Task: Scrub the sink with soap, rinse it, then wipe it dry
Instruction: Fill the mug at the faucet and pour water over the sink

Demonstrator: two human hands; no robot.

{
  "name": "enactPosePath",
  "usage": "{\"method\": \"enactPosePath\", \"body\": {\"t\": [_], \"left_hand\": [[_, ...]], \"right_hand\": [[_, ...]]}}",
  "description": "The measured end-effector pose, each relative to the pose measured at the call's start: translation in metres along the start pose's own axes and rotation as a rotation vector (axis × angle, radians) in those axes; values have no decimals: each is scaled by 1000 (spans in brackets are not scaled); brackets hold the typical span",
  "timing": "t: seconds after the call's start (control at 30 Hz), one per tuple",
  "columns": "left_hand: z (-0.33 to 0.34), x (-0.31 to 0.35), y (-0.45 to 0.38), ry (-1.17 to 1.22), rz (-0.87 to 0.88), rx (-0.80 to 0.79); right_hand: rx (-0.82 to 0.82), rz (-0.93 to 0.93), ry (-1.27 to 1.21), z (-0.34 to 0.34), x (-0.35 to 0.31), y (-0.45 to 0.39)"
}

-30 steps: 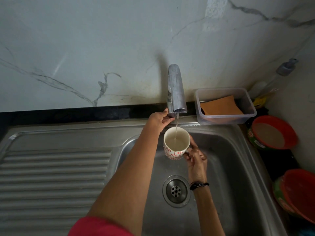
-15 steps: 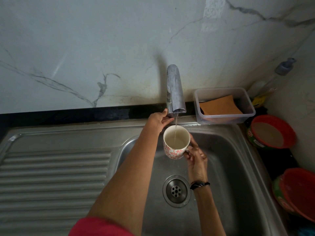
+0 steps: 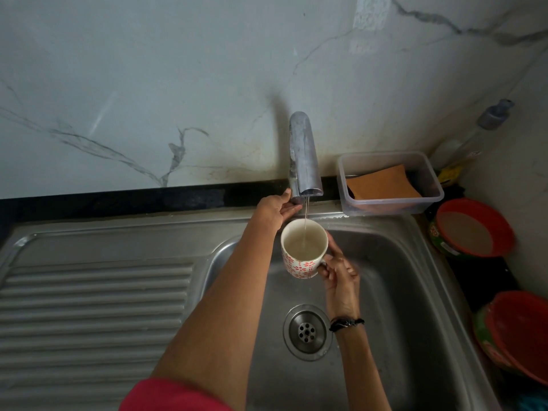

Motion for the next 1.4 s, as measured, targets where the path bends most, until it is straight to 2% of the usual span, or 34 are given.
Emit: {"method": "enactPosePath", "body": {"t": [1.13,1.4], "left_hand": [[0,-2,-5,50,-12,-8],[-1,-3,-9,40,-17,9]], "right_hand": [[58,40,36,-8,8,-4],[-1,37,79,-1,7,-15]]}}
Point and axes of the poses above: each hand's wrist, its own y-axis away from the middle knuckle, its own z-axis out of the palm, x = y × z, the point moved 9 cm from there along -y, towards the middle knuckle, and after that the axes turned 7 degrees about -z, right-handed, at the moved point
